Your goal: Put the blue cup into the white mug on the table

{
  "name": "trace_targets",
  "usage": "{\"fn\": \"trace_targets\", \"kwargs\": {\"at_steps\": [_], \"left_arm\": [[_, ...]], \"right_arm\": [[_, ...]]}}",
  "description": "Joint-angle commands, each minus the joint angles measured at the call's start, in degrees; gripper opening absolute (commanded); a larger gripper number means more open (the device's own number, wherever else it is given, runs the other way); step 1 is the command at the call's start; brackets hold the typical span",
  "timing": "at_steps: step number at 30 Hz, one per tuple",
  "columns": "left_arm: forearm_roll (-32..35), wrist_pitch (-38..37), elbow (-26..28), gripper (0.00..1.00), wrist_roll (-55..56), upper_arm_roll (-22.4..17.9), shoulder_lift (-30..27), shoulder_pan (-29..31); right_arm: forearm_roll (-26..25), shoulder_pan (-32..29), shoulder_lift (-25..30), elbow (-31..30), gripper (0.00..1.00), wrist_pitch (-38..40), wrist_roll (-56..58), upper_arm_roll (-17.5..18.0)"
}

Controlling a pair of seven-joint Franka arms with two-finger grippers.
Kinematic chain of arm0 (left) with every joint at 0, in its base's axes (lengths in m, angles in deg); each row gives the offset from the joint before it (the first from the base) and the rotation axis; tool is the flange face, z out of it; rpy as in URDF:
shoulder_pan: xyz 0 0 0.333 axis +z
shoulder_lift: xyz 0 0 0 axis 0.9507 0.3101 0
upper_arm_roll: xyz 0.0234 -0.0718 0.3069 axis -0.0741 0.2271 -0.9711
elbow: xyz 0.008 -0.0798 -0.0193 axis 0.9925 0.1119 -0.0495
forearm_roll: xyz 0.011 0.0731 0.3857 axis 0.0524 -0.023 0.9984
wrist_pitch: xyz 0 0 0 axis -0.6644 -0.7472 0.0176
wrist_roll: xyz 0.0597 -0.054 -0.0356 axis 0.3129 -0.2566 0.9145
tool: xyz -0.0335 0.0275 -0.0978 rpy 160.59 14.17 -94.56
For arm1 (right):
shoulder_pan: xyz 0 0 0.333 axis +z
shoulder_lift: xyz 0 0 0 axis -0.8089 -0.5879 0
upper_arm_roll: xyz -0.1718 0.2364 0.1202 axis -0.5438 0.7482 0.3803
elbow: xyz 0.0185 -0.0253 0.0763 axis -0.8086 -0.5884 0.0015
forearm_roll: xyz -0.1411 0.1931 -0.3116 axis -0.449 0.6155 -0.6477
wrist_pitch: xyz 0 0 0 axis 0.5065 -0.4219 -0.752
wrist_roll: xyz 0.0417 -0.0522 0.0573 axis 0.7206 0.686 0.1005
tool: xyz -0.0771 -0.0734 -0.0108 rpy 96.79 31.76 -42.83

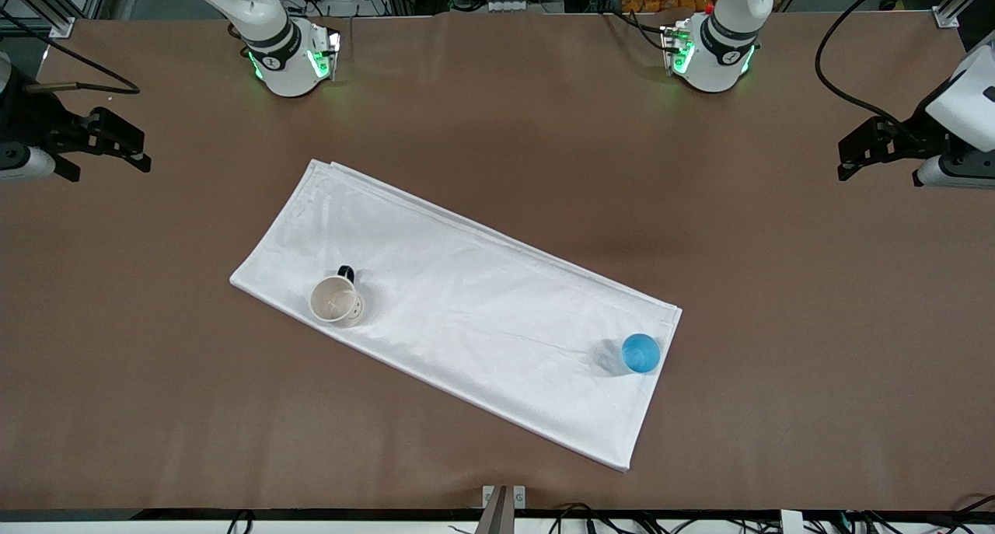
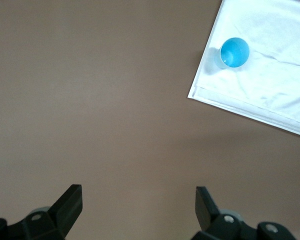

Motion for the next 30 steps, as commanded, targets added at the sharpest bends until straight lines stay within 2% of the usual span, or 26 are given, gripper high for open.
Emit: {"fn": "trace_targets", "kwargs": {"at_steps": [1, 10, 15, 18, 23, 30], "left_arm": [[1.4, 1.1, 1.7, 1.0, -1.8, 0.3, -1.2, 0.1], [1.9, 4.3, 2.2, 1.0, -1.3, 0.4, 1.9, -1.0], [2.7, 6.0, 1.2, 1.0, -0.1, 1.4, 6.0, -1.3], [2.6, 6.1, -0.2, 1.0, 3.4, 1.9, 9.4, -2.7], [2.2, 9.1, -5.1, 1.0, 10.1, 2.0, 17.8, -3.9], [2.5, 20.5, -5.8, 1.0, 20.9, 1.8, 26.8, -8.2]], "right_arm": [[1.4, -0.3, 1.8, -1.6, 1.0, 0.1, -1.2, -0.1], [1.4, -0.3, 1.7, -1.9, 1.0, 0.1, -1.2, -0.1], [1.4, 0.2, 1.6, -3.4, 1.0, -0.8, -1.6, 0.2], [1.4, 1.2, 1.4, -5.0, 1.0, -3.0, -5.5, 0.7], [1.4, 2.8, 0.3, -8.6, 1.0, -7.9, -13.1, 4.4], [1.3, 2.9, -1.9, -16.6, 1.0, -19.2, -21.5, 12.1]]}}
